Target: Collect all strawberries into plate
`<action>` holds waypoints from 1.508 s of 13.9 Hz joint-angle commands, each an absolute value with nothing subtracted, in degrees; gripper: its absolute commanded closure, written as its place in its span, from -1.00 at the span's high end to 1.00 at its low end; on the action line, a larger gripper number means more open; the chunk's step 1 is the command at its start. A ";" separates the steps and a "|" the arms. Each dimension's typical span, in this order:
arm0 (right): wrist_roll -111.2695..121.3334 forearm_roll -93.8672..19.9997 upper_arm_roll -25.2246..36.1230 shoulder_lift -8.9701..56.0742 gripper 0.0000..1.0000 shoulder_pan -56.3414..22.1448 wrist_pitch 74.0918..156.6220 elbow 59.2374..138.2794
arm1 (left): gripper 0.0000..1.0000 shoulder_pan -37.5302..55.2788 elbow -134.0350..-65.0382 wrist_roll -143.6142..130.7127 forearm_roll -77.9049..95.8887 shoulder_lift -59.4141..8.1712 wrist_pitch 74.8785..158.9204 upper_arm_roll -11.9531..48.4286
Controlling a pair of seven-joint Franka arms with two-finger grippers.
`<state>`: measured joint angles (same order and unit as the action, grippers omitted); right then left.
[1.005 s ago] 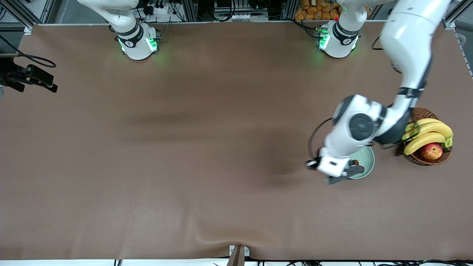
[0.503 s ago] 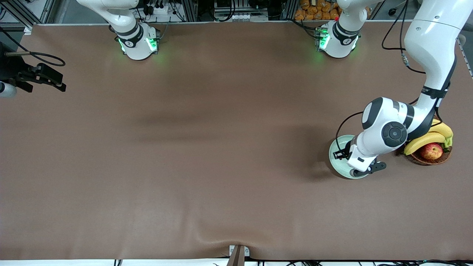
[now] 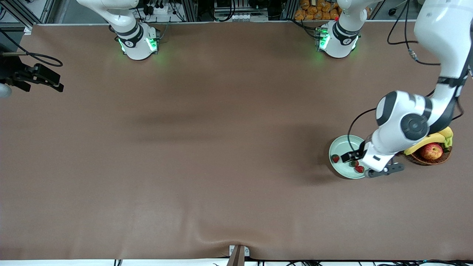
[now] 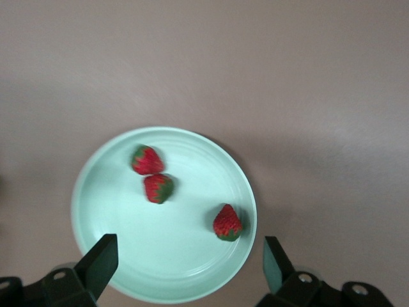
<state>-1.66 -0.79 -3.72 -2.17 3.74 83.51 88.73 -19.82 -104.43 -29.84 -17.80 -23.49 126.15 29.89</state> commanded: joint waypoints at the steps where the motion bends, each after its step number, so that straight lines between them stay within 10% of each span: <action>1: -2.37 -1.32 -3.69 -2.72 1.00 3.96 82.53 88.24 | 1.00 -20.13 -102.94 -29.18 -18.19 -16.01 119.81 30.67; 13: -2.20 -0.79 2.63 -2.72 1.00 -0.44 80.24 87.36 | 1.00 -19.43 -83.41 -26.11 -7.56 -10.30 91.06 32.87; 21: -2.20 -0.79 2.64 -2.46 1.00 -0.35 80.24 87.45 | 1.00 -5.72 -85.43 -12.57 -0.18 -3.34 87.71 10.20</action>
<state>-1.68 -0.78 1.97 -2.18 0.31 81.00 87.81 -8.06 -83.48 -14.04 -1.19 -5.57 88.10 12.70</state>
